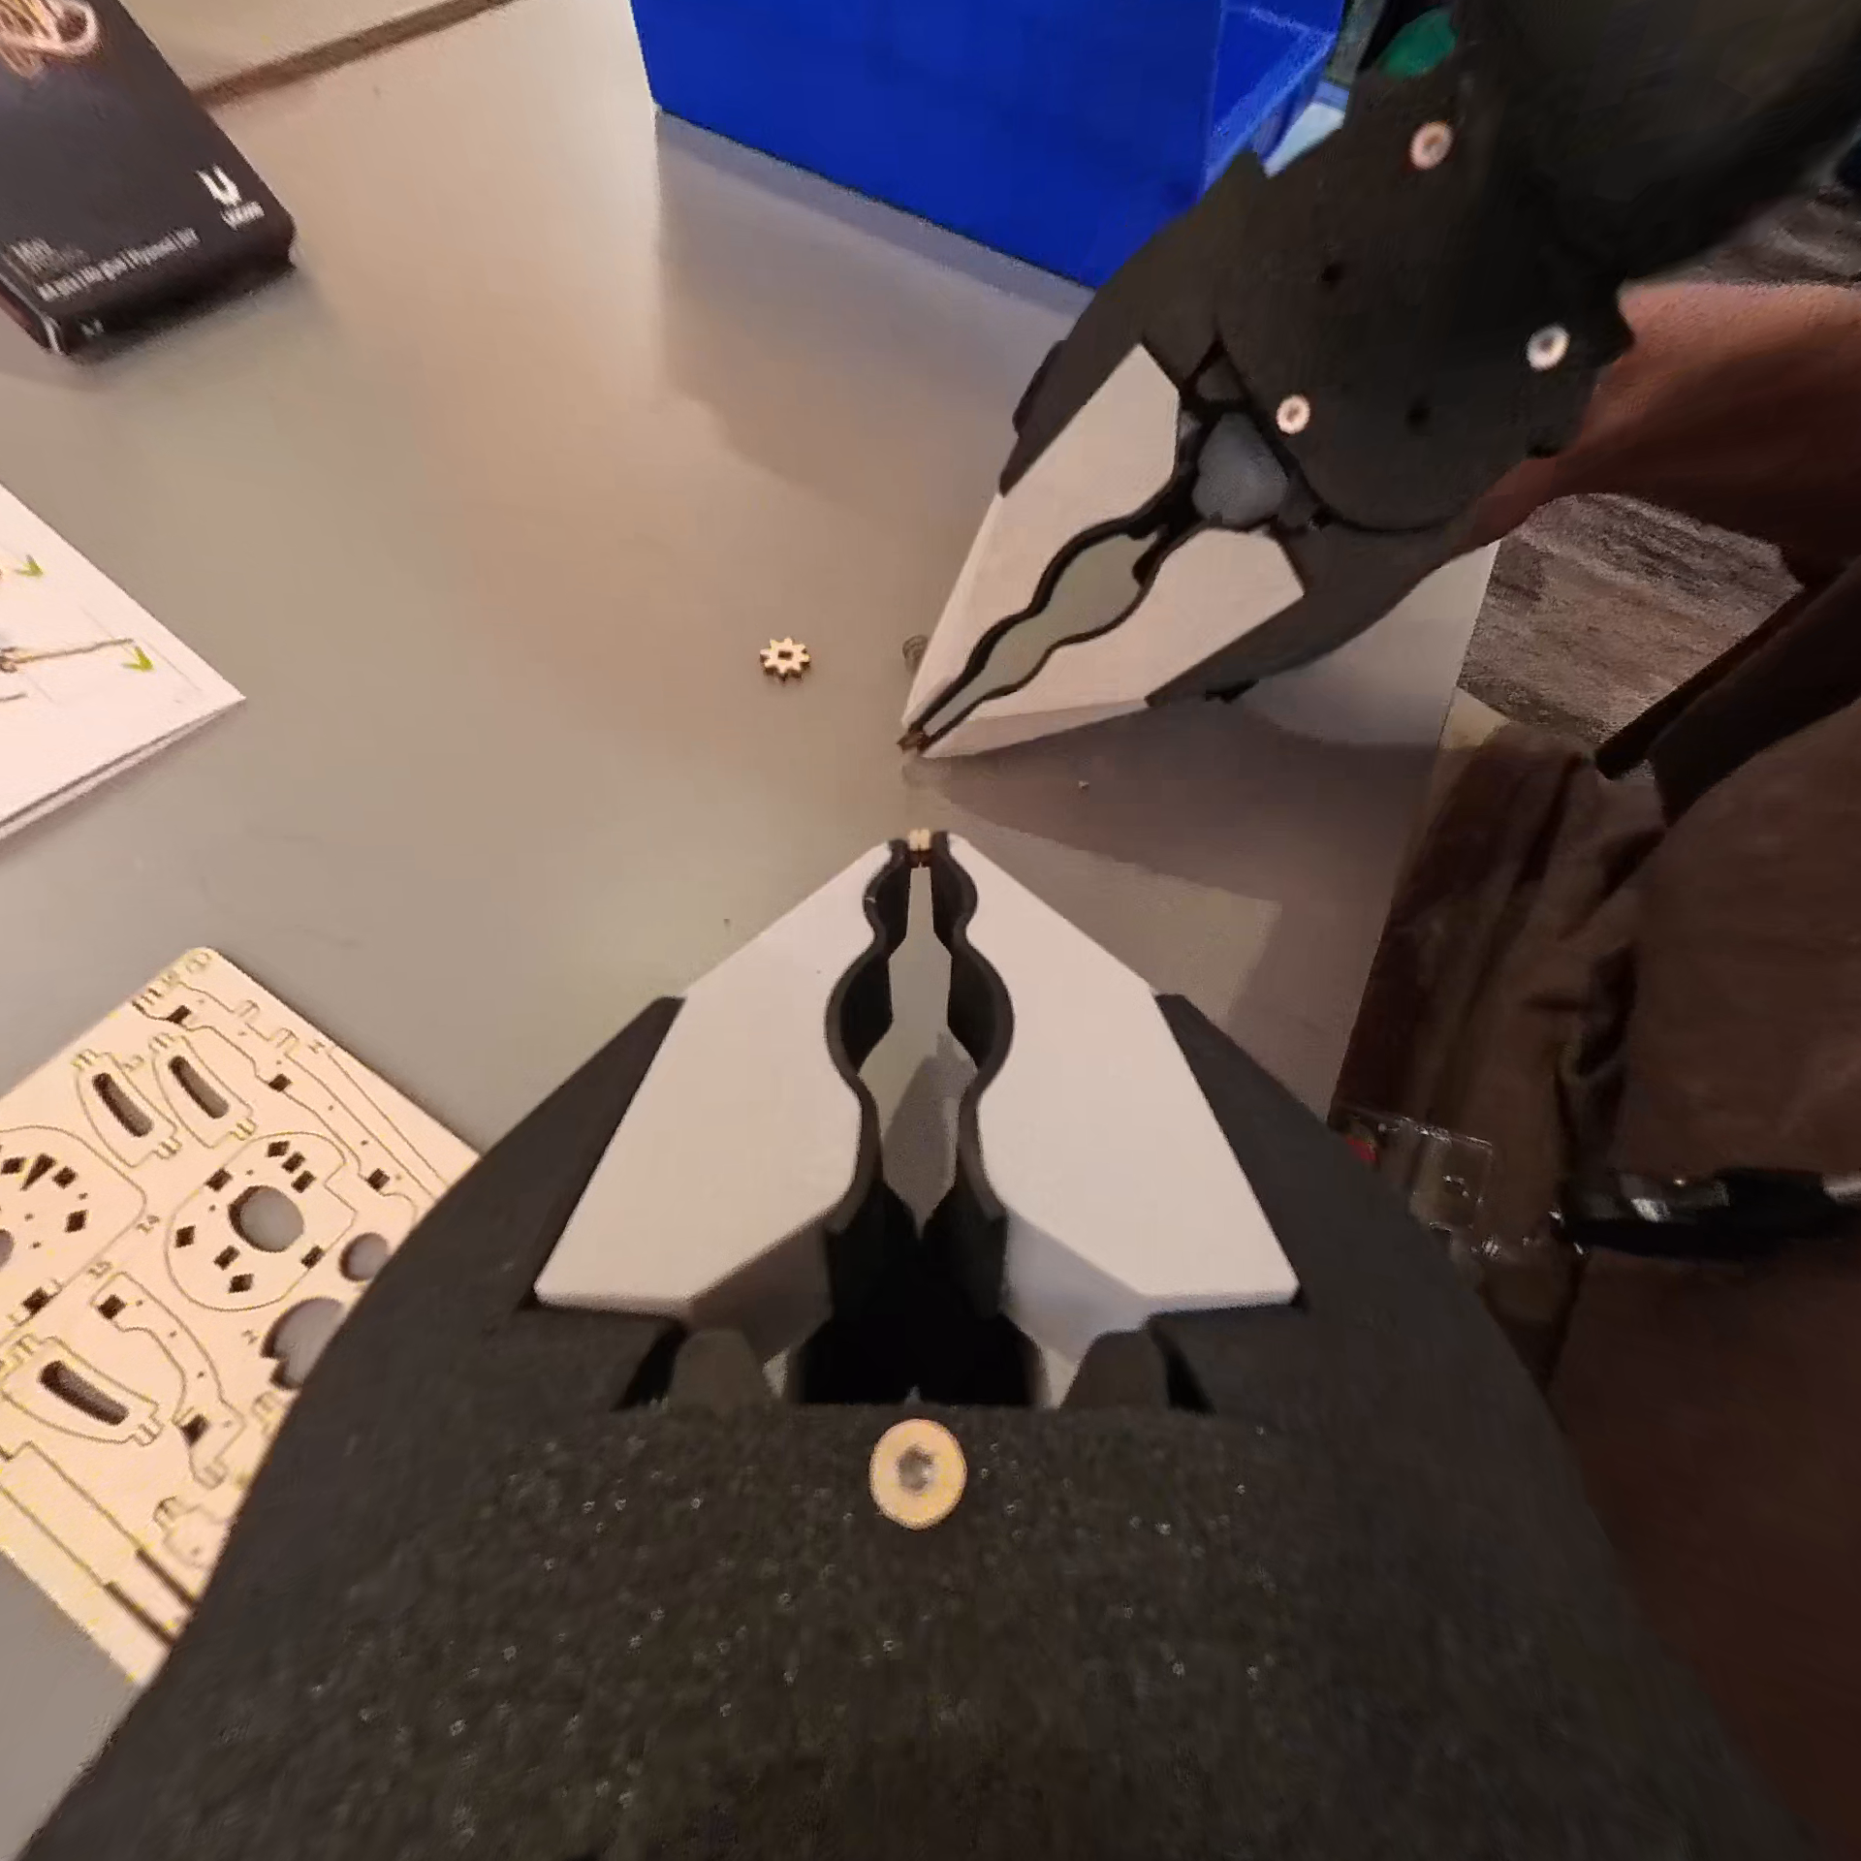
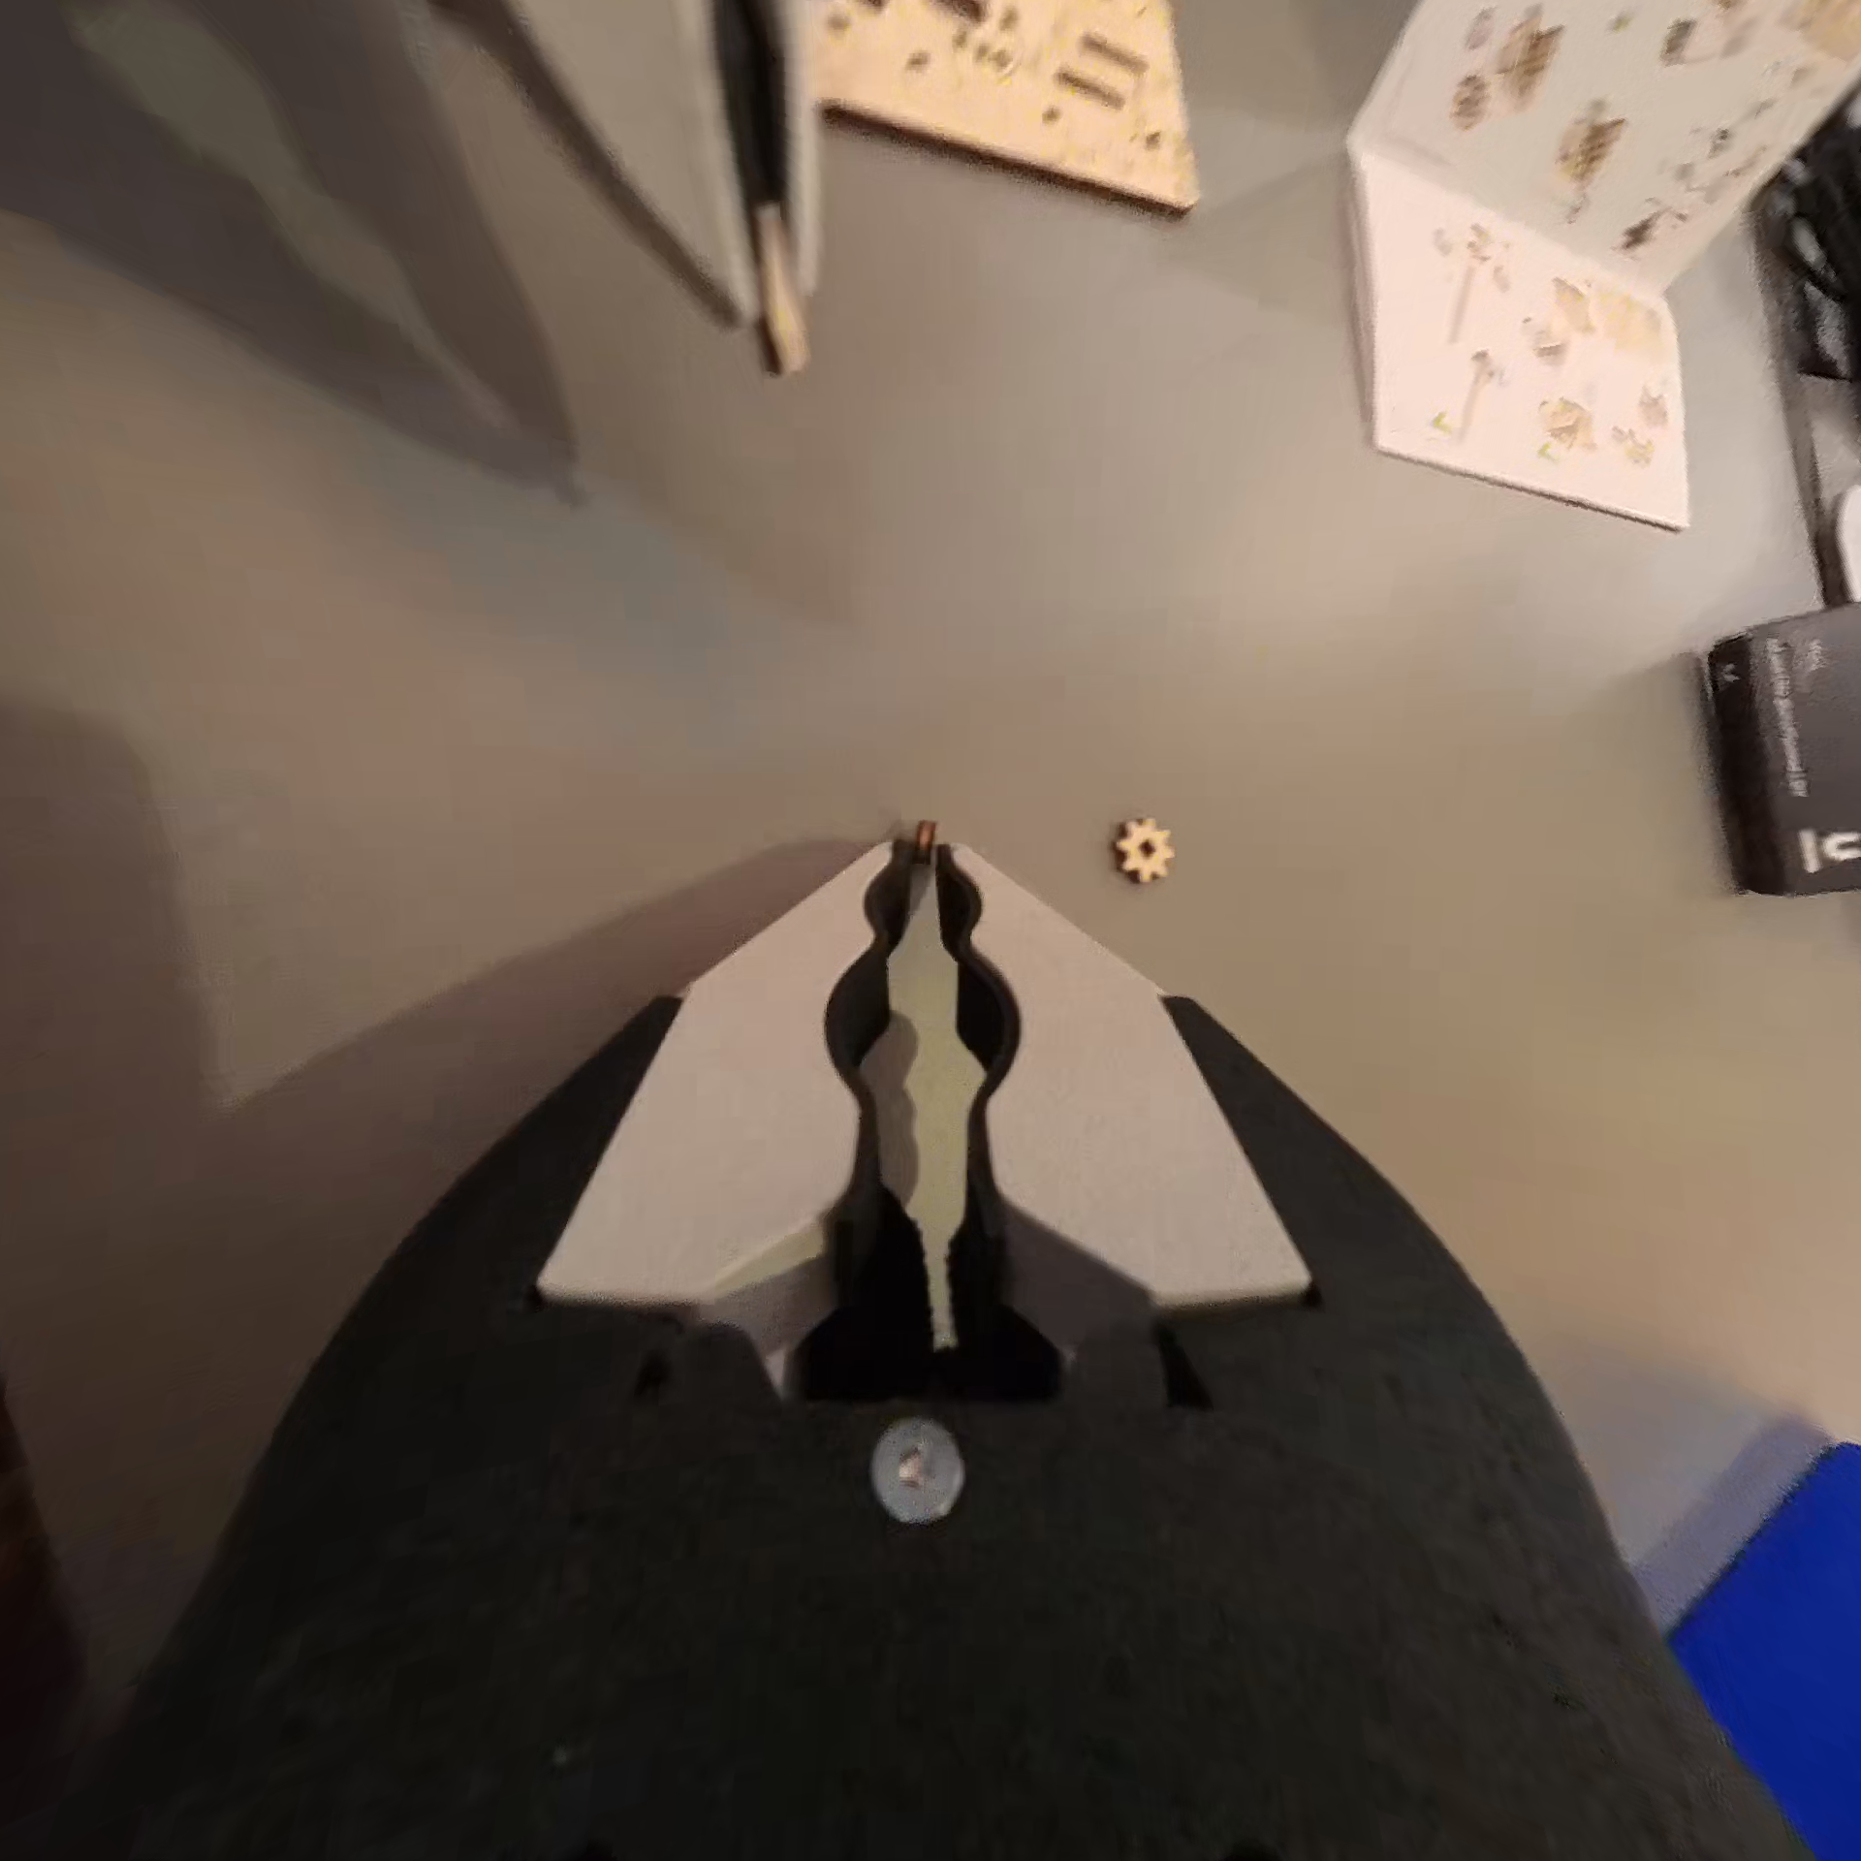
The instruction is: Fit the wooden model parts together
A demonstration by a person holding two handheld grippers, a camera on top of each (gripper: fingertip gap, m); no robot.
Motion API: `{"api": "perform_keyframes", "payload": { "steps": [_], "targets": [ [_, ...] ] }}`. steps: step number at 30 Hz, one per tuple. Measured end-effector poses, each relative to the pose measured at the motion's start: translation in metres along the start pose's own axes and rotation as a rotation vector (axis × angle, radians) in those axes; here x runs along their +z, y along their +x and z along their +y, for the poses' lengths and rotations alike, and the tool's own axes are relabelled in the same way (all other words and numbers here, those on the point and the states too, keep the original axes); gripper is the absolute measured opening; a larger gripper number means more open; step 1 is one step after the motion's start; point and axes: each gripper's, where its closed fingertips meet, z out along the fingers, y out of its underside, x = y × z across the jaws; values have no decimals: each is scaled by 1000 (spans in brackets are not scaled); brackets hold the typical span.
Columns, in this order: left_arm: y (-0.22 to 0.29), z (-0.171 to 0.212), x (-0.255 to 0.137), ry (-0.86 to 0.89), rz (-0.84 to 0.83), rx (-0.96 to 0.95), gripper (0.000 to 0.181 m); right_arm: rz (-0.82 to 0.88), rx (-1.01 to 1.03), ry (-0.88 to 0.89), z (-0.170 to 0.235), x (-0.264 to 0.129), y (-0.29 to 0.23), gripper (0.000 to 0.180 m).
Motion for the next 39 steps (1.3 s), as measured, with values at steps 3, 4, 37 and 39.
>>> {"api": "perform_keyframes", "payload": {
  "steps": [3,4,37,39],
  "targets": [
    [0,5,3,-19,2,-11,2,-11,14,41,-5,-4,-7,13],
    [0,3,2,-3,5,-11,2,-33,47,49,-6,-5,-8,17],
    [12,-19,-4,52,-215,485,1,-605,928,540,-93,-58,-9,2],
    [11,-16,-3,31,-238,523,1,-593,927,520,-90,-53,-10,2]
  ]
}}
